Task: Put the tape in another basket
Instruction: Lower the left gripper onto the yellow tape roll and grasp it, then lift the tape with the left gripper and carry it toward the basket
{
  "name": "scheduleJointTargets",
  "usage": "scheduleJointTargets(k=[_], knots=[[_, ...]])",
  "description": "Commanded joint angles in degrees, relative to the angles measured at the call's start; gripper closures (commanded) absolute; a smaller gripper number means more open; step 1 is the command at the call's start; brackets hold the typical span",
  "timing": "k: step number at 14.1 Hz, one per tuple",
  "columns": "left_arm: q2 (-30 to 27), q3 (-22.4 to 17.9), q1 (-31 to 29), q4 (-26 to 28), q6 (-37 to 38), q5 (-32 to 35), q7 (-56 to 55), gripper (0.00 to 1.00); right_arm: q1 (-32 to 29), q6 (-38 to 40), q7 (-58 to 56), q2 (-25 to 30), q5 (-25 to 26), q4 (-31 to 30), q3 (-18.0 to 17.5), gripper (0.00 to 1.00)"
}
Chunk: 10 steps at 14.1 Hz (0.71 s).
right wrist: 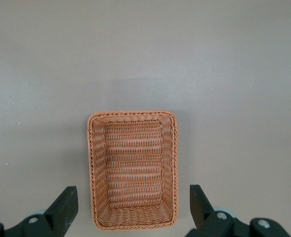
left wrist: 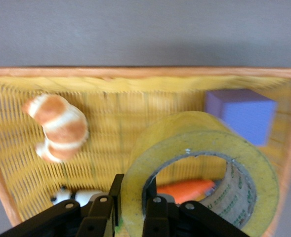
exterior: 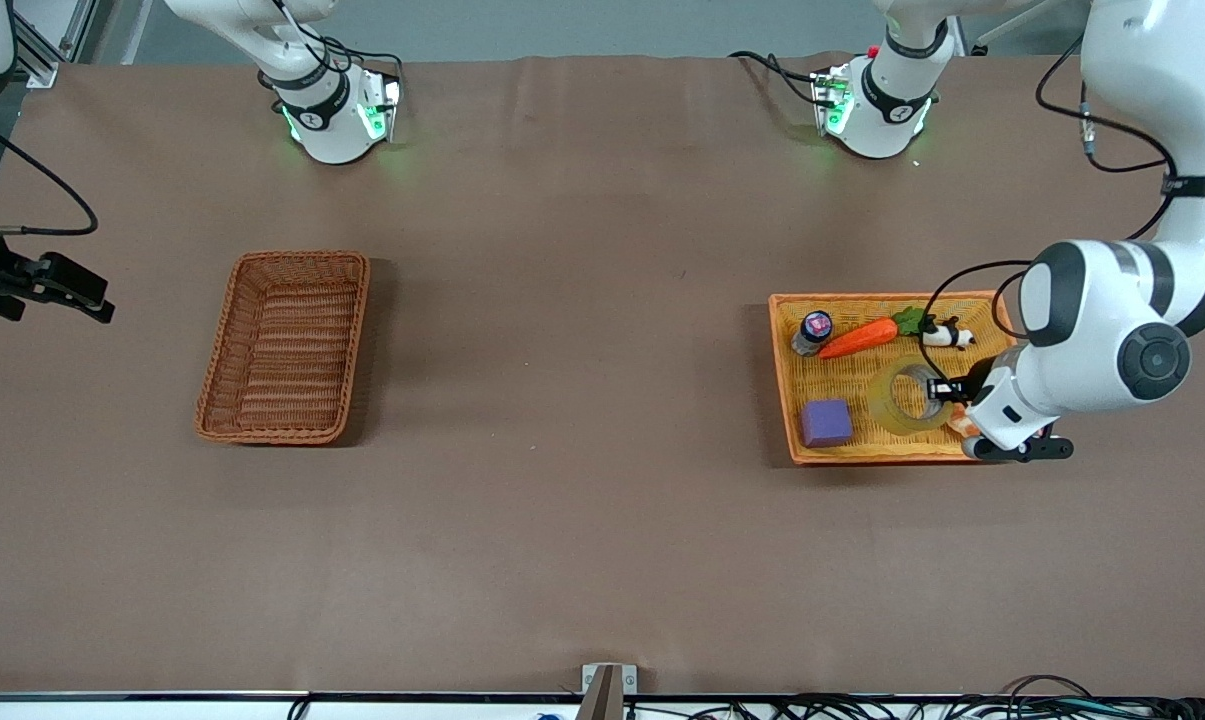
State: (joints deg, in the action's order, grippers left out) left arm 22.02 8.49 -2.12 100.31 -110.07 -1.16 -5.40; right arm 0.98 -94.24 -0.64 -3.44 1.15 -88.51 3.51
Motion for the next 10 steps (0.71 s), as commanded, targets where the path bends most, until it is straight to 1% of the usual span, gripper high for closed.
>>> scheduleJointTargets(k=[1, 4, 6, 8, 10], knots=[[0.92, 3.37, 4.3, -5.2, 4.51, -0.25, -7.4, 1.0, -0.28, -0.07, -0.33, 0.89, -0.71, -0.87, -0.09, 0.0], [7.14, 3.73, 15.8, -12.13, 4.6, 0.02, -19.96, 0.99, -0.36, -0.16, -0.33, 0.8, -0.71, -0.96, -0.09, 0.0], [11.62, 3.73, 22.21, -16.79, 4.6, -0.24, -26.21, 0.99, -0.28, -0.24, -0.33, 0.8, -0.71, -0.96, -0.09, 0.0], [16.11, 3.82, 27.24, -23.02, 4.6, -0.68, -31.05, 0.99, -0.45, -0.16, -0.33, 0.63, -0.71, -0.61, 0.0, 0.0], [19.98, 3.82, 31.72, -28.82, 3.9, -0.95, -31.69, 0.97, -0.45, 0.02, -0.42, 0.19, -0.71, -0.43, 0.0, 0.0]])
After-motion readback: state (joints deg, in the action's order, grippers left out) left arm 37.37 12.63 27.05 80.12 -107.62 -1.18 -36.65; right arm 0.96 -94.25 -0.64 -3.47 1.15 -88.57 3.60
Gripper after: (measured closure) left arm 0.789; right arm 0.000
